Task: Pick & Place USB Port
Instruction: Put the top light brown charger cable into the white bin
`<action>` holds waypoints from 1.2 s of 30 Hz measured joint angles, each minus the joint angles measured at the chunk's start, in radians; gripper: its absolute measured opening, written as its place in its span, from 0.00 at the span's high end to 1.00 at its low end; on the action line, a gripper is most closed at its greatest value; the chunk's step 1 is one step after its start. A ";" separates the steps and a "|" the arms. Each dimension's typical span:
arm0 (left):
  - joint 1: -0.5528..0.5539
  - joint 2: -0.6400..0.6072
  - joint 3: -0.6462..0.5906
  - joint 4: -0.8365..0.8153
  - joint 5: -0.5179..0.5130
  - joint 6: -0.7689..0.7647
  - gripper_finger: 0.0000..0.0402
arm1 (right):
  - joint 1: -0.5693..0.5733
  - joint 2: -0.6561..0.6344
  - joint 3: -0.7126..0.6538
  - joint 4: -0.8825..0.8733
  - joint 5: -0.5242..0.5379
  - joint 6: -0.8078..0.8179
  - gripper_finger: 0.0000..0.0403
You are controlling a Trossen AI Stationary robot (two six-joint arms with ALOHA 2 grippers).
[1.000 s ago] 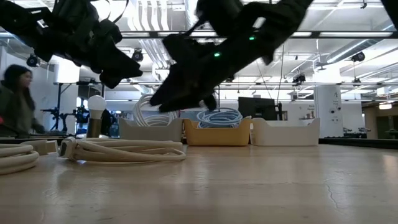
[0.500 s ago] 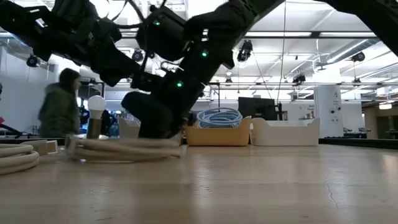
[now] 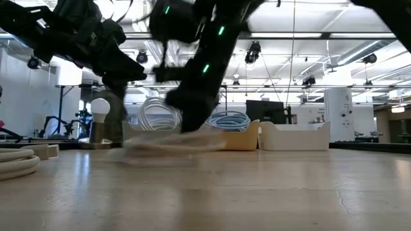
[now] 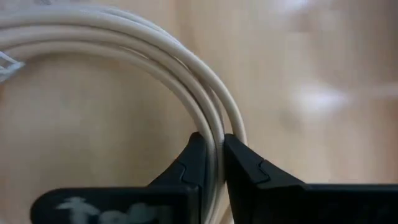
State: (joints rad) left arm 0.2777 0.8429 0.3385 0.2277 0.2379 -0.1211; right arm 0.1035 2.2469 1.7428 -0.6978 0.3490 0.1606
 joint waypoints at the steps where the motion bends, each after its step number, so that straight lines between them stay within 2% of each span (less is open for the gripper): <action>1: -0.001 0.000 0.000 0.000 0.000 -0.001 0.61 | 0.004 -0.028 0.000 -0.051 0.044 0.002 0.93; 7: -0.003 0.000 0.000 0.000 0.000 -0.009 0.61 | 0.011 -0.166 -0.033 -0.406 0.361 0.169 0.93; 10: -0.004 0.001 0.000 0.000 0.000 -0.010 0.61 | -0.006 -0.257 -0.091 -0.506 0.504 0.299 0.93; 12: -0.004 0.001 0.000 -0.001 0.000 -0.010 0.61 | -0.030 -0.333 -0.150 -0.530 0.567 0.376 0.93; 15: -0.005 0.001 0.000 0.000 0.000 -0.010 0.61 | -0.088 -0.439 -0.264 -0.524 0.595 0.473 0.93; 19: -0.005 0.001 0.000 0.000 0.000 -0.010 0.61 | -0.193 -0.581 -0.416 -0.488 0.684 0.548 0.93; 25: -0.005 0.001 0.000 0.005 -0.003 -0.010 0.61 | -0.375 -0.739 -0.619 -0.247 0.800 0.514 0.93; 31: -0.005 0.001 0.000 0.007 -0.030 -0.010 0.61 | -0.554 -0.808 -0.812 0.187 0.813 0.305 0.91; 33: -0.005 0.001 0.000 0.007 -0.030 -0.010 0.61 | -0.610 -0.810 -0.875 0.361 0.772 0.214 0.89; 36: -0.005 0.001 0.000 0.007 -0.030 -0.010 0.61 | -0.679 -0.799 -0.963 0.605 0.609 0.107 0.87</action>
State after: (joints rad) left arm 0.2729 0.8440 0.3386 0.2344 0.2077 -0.1314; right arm -0.5758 1.4479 0.7794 -0.0930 0.9580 0.2675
